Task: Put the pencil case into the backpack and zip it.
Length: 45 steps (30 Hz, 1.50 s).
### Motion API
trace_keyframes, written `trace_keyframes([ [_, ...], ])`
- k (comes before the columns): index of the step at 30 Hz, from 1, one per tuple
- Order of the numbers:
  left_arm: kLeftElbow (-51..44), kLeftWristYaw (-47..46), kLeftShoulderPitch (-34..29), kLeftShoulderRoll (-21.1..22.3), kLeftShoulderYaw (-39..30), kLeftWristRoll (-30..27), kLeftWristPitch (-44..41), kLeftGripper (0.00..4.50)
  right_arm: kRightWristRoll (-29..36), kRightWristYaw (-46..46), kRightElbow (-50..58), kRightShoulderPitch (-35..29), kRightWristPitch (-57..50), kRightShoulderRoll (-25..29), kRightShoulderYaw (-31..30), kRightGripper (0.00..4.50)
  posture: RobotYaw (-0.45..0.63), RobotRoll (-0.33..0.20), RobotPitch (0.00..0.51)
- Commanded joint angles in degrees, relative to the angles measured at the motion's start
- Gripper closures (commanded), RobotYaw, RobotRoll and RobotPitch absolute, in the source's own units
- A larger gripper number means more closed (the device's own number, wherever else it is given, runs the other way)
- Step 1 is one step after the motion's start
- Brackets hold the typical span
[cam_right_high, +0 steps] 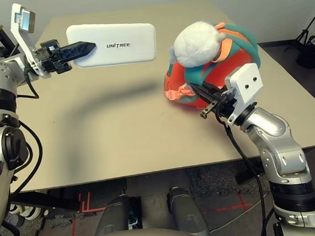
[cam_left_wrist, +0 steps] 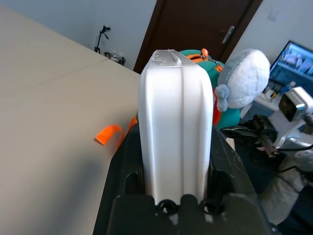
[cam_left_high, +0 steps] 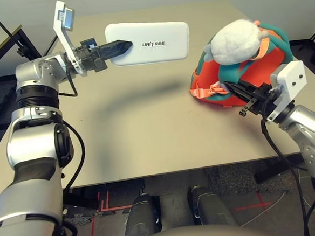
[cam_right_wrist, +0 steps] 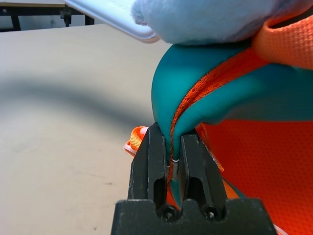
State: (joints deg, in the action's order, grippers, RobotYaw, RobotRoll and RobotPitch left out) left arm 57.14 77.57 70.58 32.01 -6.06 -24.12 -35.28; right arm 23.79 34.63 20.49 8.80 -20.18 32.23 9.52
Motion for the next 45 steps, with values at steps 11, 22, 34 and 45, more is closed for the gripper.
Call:
trace_keyframes([
  [11,7.17,-0.13,4.01,-6.30,-0.32,6.86,22.57,3.11,0.95,4.45,0.85,0.89,-0.01,1.55,-1.44,4.47,-0.23,0.000,0.040],
  [22,9.44,-0.84,5.36,-6.09,-1.85,6.96,23.60,3.11,7.16,8.75,5.89,3.83,-5.63,6.27,0.59,4.47,-0.24,0.000,0.037],
  [34,7.79,2.13,4.68,-3.40,-3.53,6.28,20.88,3.11,11.33,10.39,8.45,4.20,-10.03,9.78,0.80,4.47,-0.24,0.000,0.041],
  [45,-2.17,12.02,1.09,0.33,-1.25,5.82,12.32,3.11,10.10,11.38,7.18,0.70,-9.27,10.47,1.10,4.47,-0.24,0.000,0.047],
])
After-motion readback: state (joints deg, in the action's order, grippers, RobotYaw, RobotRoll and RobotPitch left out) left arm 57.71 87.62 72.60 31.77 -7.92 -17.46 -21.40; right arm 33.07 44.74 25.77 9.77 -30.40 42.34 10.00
